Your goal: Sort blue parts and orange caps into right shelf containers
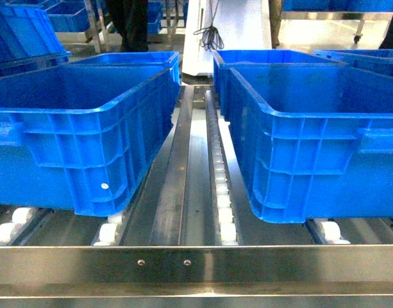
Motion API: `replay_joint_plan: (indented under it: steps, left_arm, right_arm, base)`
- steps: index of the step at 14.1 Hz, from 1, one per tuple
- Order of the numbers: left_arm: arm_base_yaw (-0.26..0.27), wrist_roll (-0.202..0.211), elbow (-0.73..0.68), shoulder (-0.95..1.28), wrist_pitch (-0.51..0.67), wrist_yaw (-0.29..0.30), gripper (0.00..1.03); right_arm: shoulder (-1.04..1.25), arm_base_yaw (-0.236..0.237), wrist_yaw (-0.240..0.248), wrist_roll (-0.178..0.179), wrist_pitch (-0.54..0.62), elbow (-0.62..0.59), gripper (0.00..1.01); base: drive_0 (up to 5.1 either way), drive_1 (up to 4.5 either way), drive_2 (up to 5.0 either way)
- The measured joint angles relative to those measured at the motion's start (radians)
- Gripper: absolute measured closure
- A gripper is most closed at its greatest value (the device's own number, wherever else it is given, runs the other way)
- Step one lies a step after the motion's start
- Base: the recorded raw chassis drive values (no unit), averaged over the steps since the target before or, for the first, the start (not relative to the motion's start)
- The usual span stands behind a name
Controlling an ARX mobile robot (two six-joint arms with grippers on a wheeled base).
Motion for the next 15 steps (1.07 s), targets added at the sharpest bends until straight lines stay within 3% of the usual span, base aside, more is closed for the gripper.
replay_joint_plan:
  steps: [15]
  left_arm:
    - [0.0, 0.0, 0.0, 0.0, 0.0, 0.0, 0.05]
  right_arm:
    - [0.0, 0.0, 0.0, 0.0, 0.0, 0.0, 0.03]
  base:
    - [0.0, 0.0, 0.0]
